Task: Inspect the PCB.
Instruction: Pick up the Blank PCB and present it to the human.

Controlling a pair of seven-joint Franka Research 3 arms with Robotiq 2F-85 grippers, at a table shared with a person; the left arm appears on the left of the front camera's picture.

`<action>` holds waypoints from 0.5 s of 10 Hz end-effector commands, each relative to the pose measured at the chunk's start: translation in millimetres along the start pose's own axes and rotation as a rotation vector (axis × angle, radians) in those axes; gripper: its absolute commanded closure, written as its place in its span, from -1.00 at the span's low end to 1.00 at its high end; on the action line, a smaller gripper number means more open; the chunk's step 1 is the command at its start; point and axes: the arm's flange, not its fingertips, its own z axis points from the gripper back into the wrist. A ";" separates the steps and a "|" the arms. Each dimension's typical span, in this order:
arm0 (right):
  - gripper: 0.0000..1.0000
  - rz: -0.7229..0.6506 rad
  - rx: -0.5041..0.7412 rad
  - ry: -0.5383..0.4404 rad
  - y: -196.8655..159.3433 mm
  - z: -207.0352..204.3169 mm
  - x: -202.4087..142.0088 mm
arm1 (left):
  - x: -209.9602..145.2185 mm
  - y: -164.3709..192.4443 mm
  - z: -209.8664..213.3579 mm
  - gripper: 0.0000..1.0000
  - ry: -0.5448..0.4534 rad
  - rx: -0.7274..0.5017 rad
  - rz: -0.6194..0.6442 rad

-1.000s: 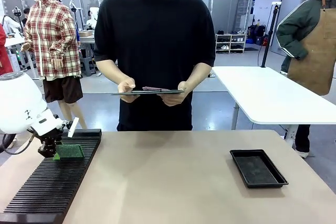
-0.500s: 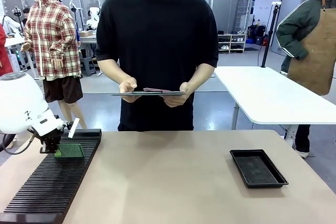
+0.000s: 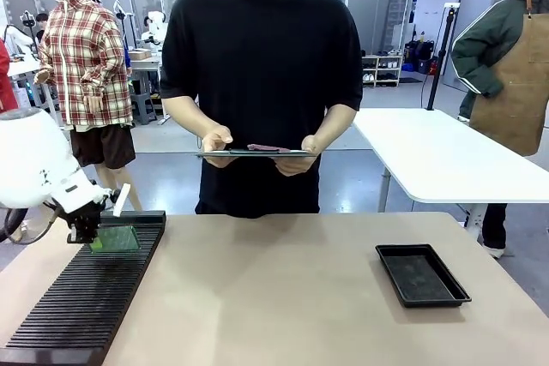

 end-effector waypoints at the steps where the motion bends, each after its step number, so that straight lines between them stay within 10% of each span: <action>1: -1.00 0.017 0.012 -0.007 -0.2 1.2 1.6 | -4.7 -1.5 41.7 1.00 -0.138 0.013 0.065; 5: -1.00 0.017 0.012 -0.007 -0.2 1.2 1.6 | 4.8 -19.6 55.6 1.00 -0.518 -0.236 0.510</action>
